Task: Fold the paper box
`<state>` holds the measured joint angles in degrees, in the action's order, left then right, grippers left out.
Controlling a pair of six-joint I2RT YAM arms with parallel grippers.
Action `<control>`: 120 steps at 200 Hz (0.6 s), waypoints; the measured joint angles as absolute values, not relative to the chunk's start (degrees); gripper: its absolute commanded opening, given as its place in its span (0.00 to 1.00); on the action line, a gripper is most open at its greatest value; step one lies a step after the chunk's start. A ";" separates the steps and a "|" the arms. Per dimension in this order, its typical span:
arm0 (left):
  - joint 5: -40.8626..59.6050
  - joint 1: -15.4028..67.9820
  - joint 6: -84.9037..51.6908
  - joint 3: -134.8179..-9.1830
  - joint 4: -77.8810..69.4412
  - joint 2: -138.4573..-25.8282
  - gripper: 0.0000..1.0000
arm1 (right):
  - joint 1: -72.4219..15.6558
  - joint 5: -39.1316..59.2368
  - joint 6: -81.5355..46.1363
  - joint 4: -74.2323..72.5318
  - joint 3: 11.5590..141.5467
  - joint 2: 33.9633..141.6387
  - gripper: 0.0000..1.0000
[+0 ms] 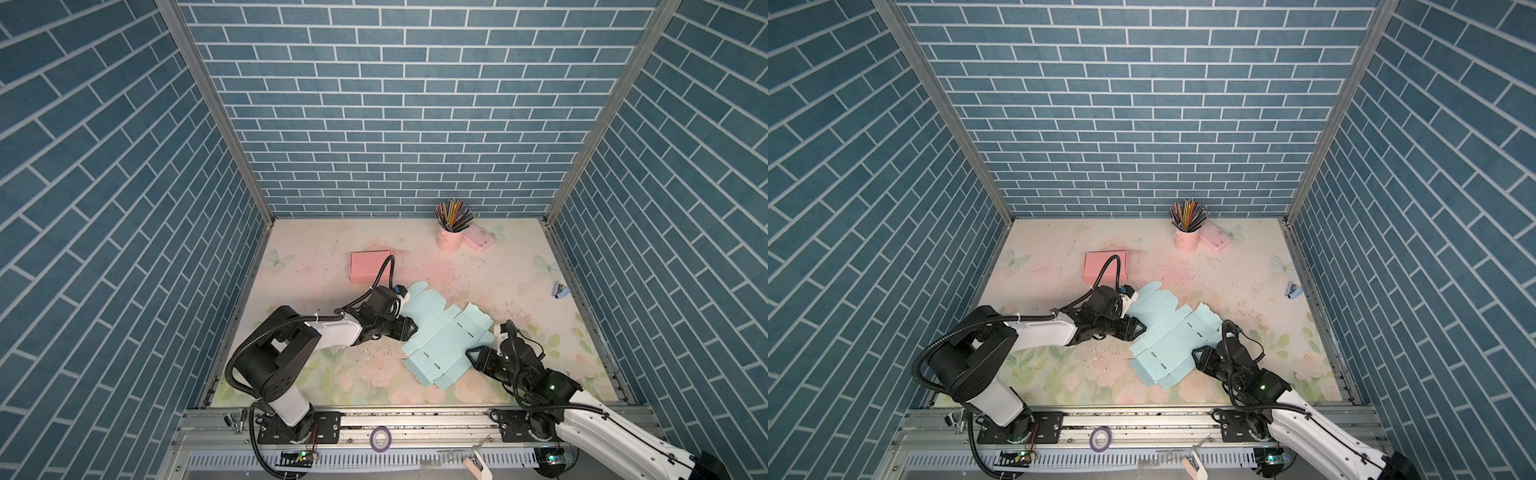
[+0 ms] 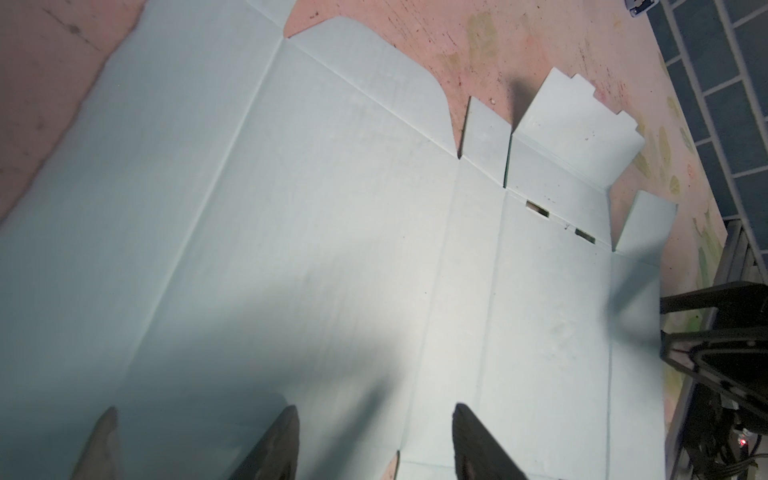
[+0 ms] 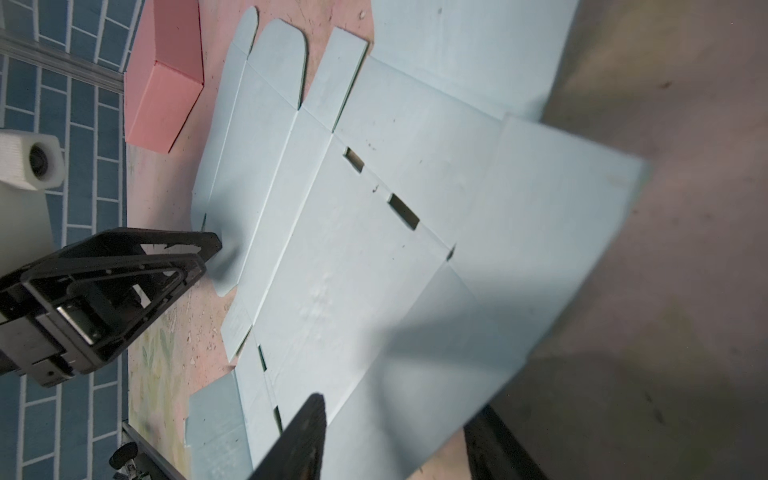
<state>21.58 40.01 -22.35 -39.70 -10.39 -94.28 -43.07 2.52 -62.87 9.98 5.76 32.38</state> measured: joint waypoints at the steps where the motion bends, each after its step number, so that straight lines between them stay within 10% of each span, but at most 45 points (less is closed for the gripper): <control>1: 21.58 40.01 -22.35 -39.70 -10.41 -94.28 0.60 | -43.07 2.52 -62.92 9.89 5.74 32.42 0.51; 120: 21.45 40.82 -23.77 -38.54 -10.22 -92.95 0.59 | -43.07 -0.27 -64.14 3.11 5.65 34.24 0.20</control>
